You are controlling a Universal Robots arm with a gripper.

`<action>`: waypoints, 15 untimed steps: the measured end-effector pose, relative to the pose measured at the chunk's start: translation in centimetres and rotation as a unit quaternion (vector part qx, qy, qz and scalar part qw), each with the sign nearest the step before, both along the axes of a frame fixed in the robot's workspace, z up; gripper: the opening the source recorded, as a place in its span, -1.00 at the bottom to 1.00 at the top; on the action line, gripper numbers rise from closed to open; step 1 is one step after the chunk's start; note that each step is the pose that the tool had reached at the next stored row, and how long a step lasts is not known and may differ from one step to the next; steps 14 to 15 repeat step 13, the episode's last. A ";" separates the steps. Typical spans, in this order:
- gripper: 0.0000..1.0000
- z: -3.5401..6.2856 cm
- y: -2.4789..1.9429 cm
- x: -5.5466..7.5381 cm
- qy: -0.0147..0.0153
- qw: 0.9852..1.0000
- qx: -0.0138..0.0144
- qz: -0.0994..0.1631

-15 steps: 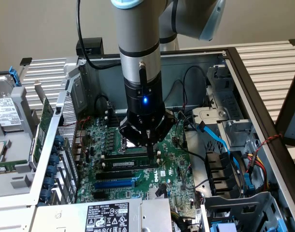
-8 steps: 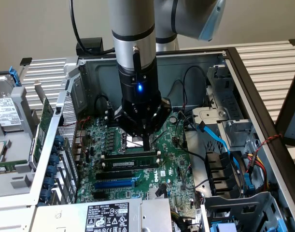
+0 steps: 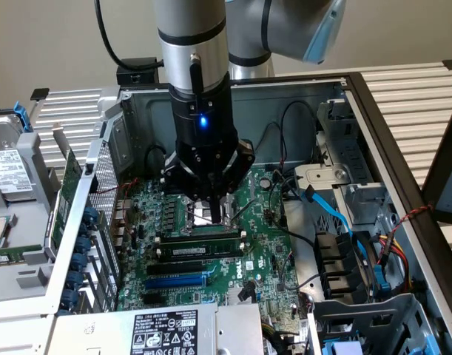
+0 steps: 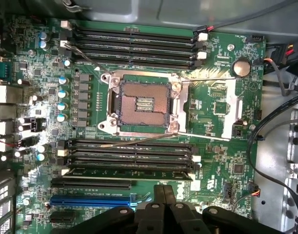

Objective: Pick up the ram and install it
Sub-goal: 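Press down the ram until it locks into place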

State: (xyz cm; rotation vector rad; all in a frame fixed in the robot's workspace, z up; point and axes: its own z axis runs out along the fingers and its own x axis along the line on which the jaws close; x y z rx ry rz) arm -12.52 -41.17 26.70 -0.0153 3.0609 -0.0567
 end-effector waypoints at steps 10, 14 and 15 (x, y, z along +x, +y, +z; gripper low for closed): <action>-0.79 0.09 0.00 -1.2 0.000 1.000 0.001 -0.006; -0.79 0.09 0.00 -1.2 0.000 1.000 0.001 -0.006; -0.79 0.09 0.00 -1.2 0.000 1.000 0.001 -0.006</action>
